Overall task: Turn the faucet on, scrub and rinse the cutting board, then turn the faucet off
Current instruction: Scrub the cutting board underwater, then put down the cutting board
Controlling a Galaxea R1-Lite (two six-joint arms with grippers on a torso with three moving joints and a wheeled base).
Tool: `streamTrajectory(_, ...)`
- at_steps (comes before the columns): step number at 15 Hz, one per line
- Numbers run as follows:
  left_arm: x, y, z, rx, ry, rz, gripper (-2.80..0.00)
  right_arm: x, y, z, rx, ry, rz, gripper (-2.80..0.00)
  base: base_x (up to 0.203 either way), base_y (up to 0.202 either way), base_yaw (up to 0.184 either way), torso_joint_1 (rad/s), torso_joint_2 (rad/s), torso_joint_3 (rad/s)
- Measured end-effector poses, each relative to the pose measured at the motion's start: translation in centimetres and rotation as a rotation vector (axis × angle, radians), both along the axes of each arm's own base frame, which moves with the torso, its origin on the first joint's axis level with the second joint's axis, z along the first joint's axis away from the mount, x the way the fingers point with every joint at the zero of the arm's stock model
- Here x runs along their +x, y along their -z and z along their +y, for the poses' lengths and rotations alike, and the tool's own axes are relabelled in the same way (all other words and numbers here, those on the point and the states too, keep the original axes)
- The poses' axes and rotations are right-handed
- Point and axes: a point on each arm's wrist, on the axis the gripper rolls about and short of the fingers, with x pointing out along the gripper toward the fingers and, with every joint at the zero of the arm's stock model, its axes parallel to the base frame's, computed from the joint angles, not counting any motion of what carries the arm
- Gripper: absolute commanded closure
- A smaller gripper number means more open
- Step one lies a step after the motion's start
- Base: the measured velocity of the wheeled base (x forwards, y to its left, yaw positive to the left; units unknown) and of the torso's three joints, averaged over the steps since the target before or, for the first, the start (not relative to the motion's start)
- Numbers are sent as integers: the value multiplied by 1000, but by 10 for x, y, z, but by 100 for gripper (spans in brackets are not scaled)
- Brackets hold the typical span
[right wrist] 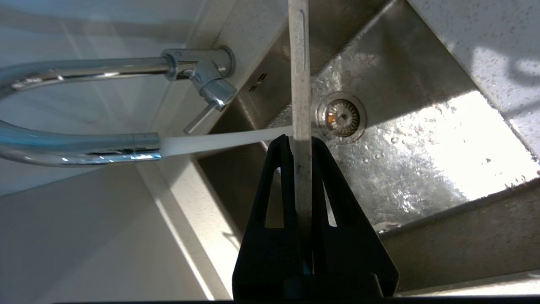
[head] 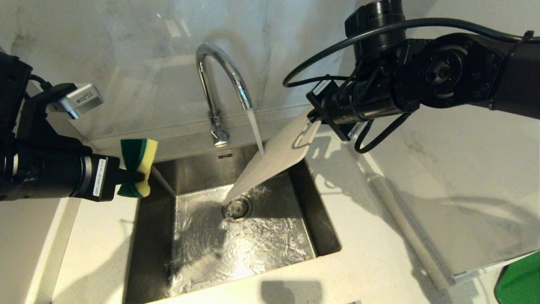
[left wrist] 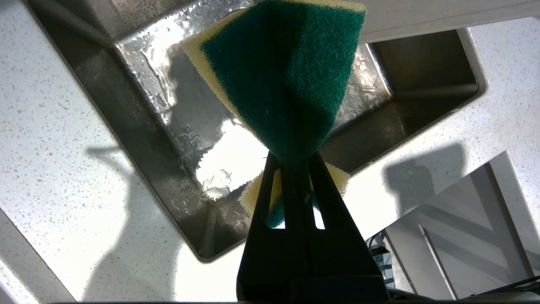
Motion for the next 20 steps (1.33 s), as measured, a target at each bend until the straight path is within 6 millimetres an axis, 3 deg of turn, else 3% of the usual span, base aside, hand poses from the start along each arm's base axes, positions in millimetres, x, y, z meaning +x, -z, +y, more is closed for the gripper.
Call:
streamTrajectory(5,-1,1,1,1,0,2,0,-5,-3,-2,17,-7,10,0,0,0,0,0,0,0)
streamTrajectory(8,-1,1,1,0,0,2,0,-17,0,-8,-107,-39,68,0,0,0,0,0,0,0)
streamTrajectory(12,-1,0,0,-6,5,-1,0,-44,-12,-21,-208,-77,83,0,0,0,0,0,0,0)
streamTrajectory(20,-2,-1,-5,-12,31,-2,0,-119,-38,-58,-263,-95,144,0,0,0,0,0,0,0)
